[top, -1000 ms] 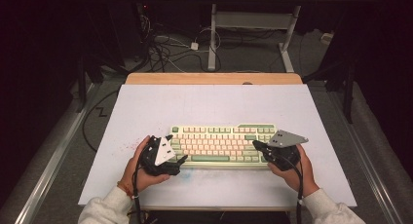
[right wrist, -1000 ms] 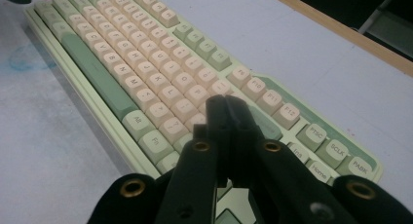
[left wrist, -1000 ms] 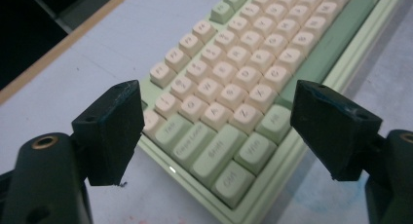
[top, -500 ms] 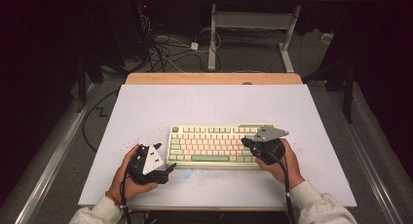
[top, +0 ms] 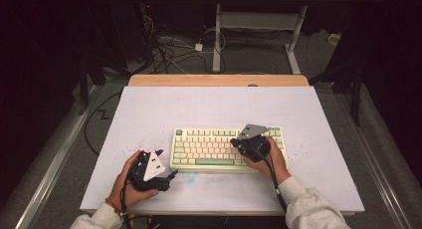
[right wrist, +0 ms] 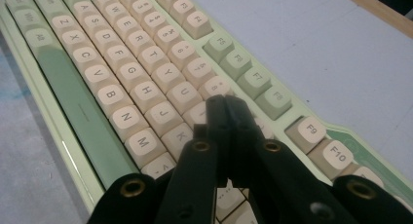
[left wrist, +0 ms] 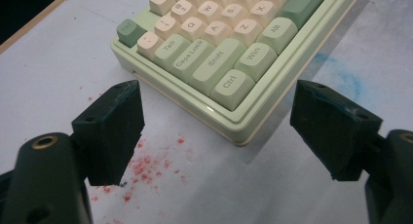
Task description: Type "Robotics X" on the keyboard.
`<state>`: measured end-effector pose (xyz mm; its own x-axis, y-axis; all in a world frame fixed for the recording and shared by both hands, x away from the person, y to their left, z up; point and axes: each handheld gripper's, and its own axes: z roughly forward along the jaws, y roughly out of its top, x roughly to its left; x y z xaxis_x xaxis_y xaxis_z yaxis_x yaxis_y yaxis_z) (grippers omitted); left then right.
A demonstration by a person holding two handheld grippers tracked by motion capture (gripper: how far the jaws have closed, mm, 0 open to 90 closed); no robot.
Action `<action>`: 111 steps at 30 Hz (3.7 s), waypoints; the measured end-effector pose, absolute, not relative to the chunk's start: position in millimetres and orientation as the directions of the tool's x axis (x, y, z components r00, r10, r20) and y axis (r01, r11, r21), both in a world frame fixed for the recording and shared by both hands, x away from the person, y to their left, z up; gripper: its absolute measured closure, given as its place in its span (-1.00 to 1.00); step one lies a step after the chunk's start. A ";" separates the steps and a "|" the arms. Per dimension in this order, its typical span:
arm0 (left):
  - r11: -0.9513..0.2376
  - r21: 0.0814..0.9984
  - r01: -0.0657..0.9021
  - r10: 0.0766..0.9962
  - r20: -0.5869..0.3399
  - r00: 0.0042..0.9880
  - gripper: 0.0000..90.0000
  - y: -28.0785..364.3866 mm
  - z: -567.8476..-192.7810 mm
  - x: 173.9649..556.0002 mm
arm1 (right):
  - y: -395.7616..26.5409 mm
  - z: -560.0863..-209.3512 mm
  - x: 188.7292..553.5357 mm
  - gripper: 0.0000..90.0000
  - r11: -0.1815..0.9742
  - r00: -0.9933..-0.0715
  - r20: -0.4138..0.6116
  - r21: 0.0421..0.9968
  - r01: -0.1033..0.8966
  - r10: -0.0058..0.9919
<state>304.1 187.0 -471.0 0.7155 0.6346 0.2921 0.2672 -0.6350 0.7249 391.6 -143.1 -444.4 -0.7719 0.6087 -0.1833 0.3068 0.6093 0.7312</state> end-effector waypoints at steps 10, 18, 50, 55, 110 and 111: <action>-0.645 0.717 0.266 0.629 0.299 0.718 -0.59 186.3 -471.0 304.9 | -138.1 -450.9 398.4 1.00 0.625 -0.761 -0.191 0.707 0.331 0.620; -0.658 0.707 0.259 0.611 0.300 0.733 -0.58 183.3 -471.4 304.3 | -137.7 -450.1 396.0 1.00 0.638 -0.763 -0.201 0.695 0.331 0.615; -0.662 0.699 0.271 0.619 0.306 0.723 -0.58 182.4 -471.3 306.0 | -172.5 -406.9 354.8 0.30 0.504 -0.744 -0.184 0.832 0.231 0.643; -0.644 0.711 0.281 0.636 0.294 0.713 -0.58 183.1 -470.0 306.1 | -177.1 -404.5 351.5 -0.07 0.488 -0.732 -0.193 0.847 0.212 0.654; -0.634 0.722 0.278 0.487 0.093 0.868 0.93 92.0 -437.6 353.9 | -221.5 -450.4 282.1 -0.48 0.581 -0.666 -0.314 0.784 0.221 0.677; -0.637 0.719 0.279 0.488 0.096 0.867 0.93 88.7 -437.1 356.0 | -221.5 -450.4 282.1 -0.48 0.581 -0.666 -0.314 0.784 0.221 0.677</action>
